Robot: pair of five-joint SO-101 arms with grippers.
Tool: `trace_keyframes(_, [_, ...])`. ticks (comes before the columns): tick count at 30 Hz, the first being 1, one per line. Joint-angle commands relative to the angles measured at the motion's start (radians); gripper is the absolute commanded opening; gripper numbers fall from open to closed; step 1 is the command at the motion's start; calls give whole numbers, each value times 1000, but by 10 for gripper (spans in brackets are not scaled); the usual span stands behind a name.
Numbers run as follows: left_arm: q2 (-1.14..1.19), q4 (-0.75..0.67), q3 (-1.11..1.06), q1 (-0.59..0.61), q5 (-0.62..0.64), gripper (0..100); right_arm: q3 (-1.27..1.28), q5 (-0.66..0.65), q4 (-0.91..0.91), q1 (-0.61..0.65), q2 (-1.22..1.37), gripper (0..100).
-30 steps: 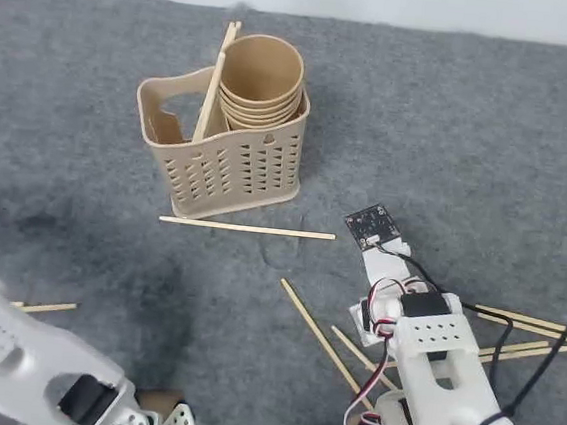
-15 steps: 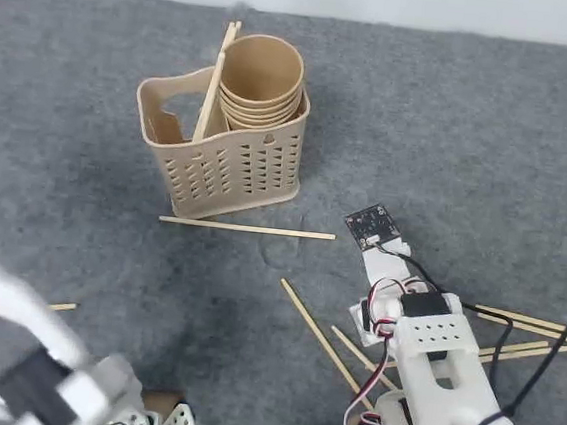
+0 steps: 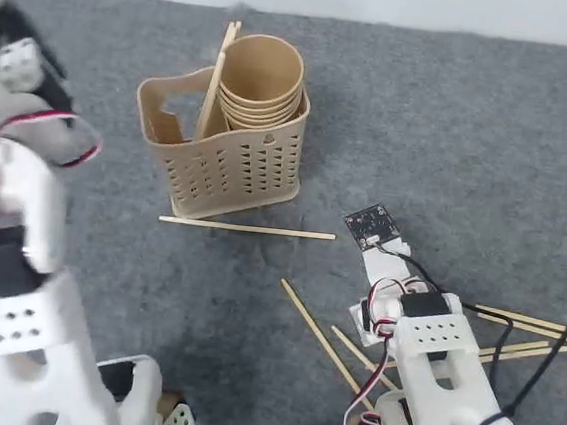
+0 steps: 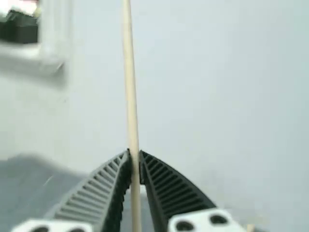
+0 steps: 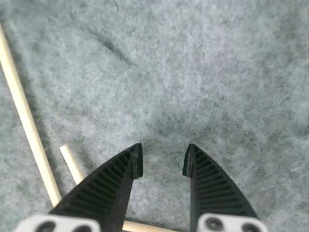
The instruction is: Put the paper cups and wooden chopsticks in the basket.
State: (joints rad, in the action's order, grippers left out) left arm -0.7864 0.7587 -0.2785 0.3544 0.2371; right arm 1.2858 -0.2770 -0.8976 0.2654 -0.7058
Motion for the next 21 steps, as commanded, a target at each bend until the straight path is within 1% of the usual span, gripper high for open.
trace_keyframes(1, [-55,-364,-134,-141,-6,13,-3,-12,7,-10,-21,154])
trace_keyframes(3, [-55,-445,-193,-189,-6,13,-3,-12,7,-10,-21,154])
trace_keyframes(5, [-55,-496,-255,-226,-6,13,-3,-14,5,-10,-21,154])
trace_keyframes(9, [-54,-624,-392,-282,-6,13,-3,-14,5,-12,-22,154])
trace_keyframes(11, [-54,-666,-458,-296,-8,13,-3,-14,5,-12,-22,154])
trace_keyframes(21, [-55,-677,-634,-250,-12,13,-3,-14,5,-12,-22,154])
